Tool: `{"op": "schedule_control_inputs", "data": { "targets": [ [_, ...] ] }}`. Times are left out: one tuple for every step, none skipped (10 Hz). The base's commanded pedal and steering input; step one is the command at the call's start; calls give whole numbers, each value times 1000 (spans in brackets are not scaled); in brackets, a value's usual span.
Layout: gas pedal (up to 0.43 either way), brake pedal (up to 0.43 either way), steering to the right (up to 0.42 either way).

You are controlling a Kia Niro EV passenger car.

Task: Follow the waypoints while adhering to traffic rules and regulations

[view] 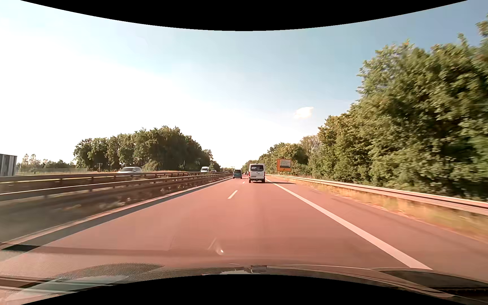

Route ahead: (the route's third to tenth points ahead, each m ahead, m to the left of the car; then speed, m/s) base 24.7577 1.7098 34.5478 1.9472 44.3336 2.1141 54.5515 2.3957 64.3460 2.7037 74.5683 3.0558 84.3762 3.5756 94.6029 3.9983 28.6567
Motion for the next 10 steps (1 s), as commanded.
{"op": "schedule_control_inputs", "data": {
  "targets": [
    [169,6,-1],
    [169,6,-1],
    [169,6,-1],
    [169,6,-1],
    [169,6,-1],
    [169,6,-1],
    [169,6,-1],
    [169,6,-2],
    [169,6,-2],
    [169,6,-2]
  ]
}}
